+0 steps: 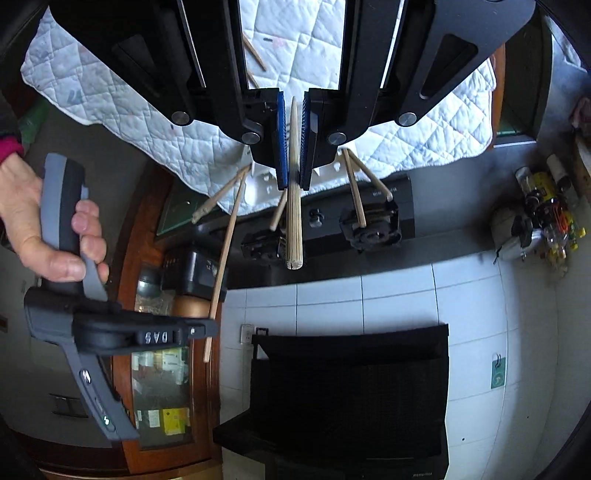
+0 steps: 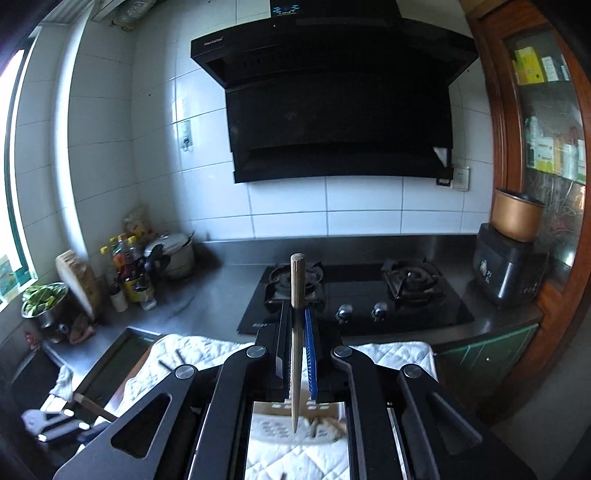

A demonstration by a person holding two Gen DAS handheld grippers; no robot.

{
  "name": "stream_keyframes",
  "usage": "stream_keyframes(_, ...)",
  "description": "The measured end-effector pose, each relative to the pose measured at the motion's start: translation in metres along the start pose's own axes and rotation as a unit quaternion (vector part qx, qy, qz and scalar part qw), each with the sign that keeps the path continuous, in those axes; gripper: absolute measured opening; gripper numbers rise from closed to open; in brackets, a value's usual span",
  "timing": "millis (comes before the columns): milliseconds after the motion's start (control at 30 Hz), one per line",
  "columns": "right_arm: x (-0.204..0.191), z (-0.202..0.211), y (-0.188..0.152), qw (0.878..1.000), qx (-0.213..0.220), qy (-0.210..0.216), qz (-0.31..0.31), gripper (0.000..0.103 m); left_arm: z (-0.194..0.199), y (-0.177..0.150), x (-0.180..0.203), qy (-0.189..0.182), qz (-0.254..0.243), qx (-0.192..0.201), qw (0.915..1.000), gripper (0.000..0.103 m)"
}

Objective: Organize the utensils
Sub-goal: 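Lift the chopsticks upright and lower them into the white holder with both tools, then open both tools over the holder and move them back to the cloth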

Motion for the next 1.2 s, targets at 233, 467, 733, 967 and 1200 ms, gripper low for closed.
stream_keyframes(233, 0.013, -0.035, 0.002, 1.000, -0.002, -0.024, 0.002, 0.007, -0.007, 0.048, -0.005, 0.020, -0.002, 0.049, 0.9986, 0.005)
stream_keyframes(467, 0.026, -0.066, -0.020, 0.999, -0.038, -0.024, 0.000, 0.007, -0.036, 0.054, -0.003, 0.053, -0.010, 0.056, 0.9970, 0.005)
stream_keyframes(733, 0.023, -0.080, -0.040, 0.997, -0.070, -0.024, 0.017, 0.007, -0.078, 0.035, -0.023, 0.045, 0.023, -0.005, 0.9987, 0.005)
stream_keyframes(967, 0.023, -0.086, -0.051, 0.996, -0.089, -0.026, 0.017, 0.007, -0.097, 0.019, -0.033, 0.037, 0.035, -0.042, 0.9978, 0.005)
stream_keyframes(1200, 0.023, -0.077, -0.050, 0.996, -0.082, -0.021, 0.017, 0.009, -0.108, 0.010, -0.038, 0.029, 0.049, -0.061, 0.9965, 0.007)
Point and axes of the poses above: each gripper's, at about its wrist camera, not at the fingertips, and z roughly against the way its jaws point, x to its right, y to its top, the point moved 2 cm from there along -z, roughly the way its jaws point, and after that the axes turned 4 degrees about -x, right-handed, at the moved point
